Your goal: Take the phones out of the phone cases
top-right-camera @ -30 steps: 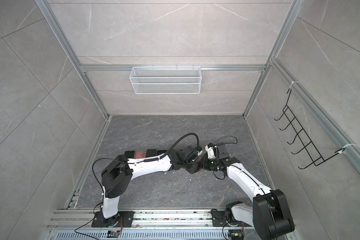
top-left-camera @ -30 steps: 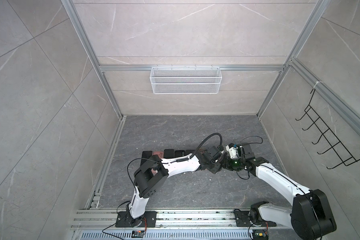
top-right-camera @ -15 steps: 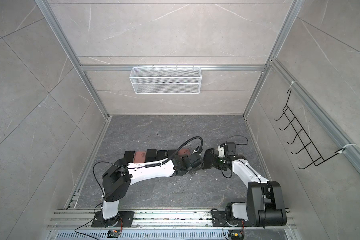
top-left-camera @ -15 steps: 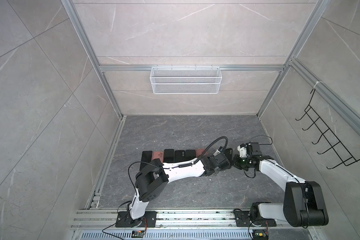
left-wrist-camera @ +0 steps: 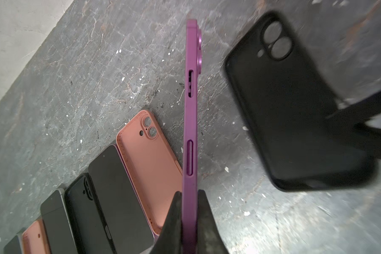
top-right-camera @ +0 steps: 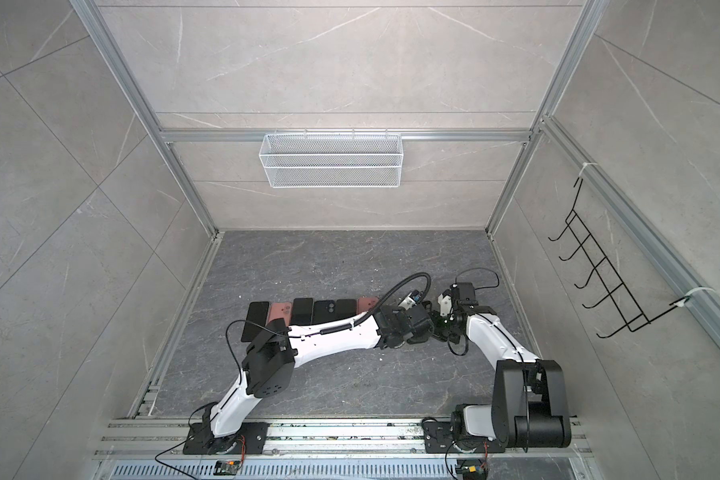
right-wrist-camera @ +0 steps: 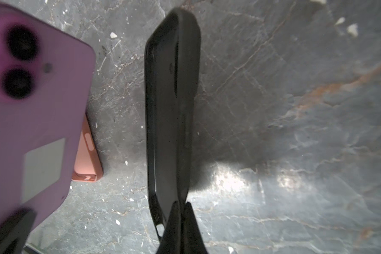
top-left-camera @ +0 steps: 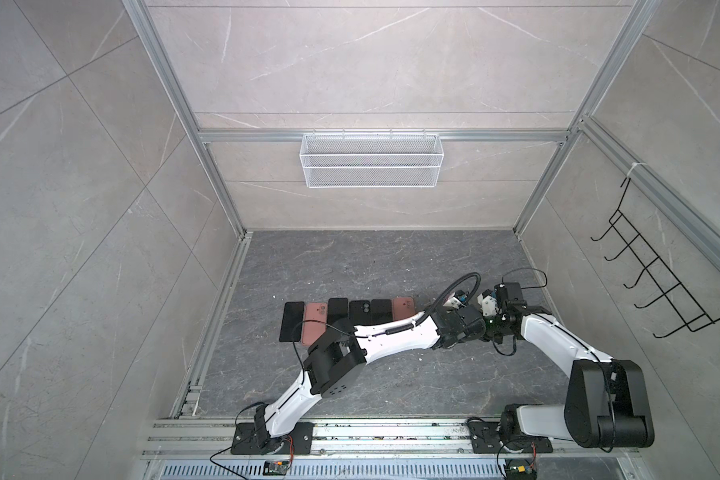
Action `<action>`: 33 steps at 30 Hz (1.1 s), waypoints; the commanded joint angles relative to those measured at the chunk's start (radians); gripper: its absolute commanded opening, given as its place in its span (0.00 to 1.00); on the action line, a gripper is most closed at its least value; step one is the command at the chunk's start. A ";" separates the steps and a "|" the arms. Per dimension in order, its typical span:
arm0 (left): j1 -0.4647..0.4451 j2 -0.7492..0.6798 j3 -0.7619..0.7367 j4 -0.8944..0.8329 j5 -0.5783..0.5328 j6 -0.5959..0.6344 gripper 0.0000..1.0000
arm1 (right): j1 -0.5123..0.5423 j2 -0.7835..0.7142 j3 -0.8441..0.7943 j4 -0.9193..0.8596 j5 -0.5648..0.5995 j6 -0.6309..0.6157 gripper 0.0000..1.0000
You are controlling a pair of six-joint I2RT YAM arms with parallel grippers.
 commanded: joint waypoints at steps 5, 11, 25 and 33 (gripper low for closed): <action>-0.043 0.054 0.117 -0.129 -0.147 -0.021 0.00 | -0.002 0.014 0.051 -0.072 0.034 -0.025 0.00; -0.074 0.186 0.234 -0.210 -0.204 -0.032 0.00 | -0.001 0.035 0.057 -0.080 0.037 -0.034 0.00; -0.088 0.196 0.244 -0.050 -0.092 -0.037 0.44 | -0.002 0.087 0.072 -0.075 0.060 -0.032 0.00; -0.013 -0.158 -0.103 0.246 0.046 -0.081 0.59 | -0.002 0.115 0.079 -0.066 0.094 -0.022 0.00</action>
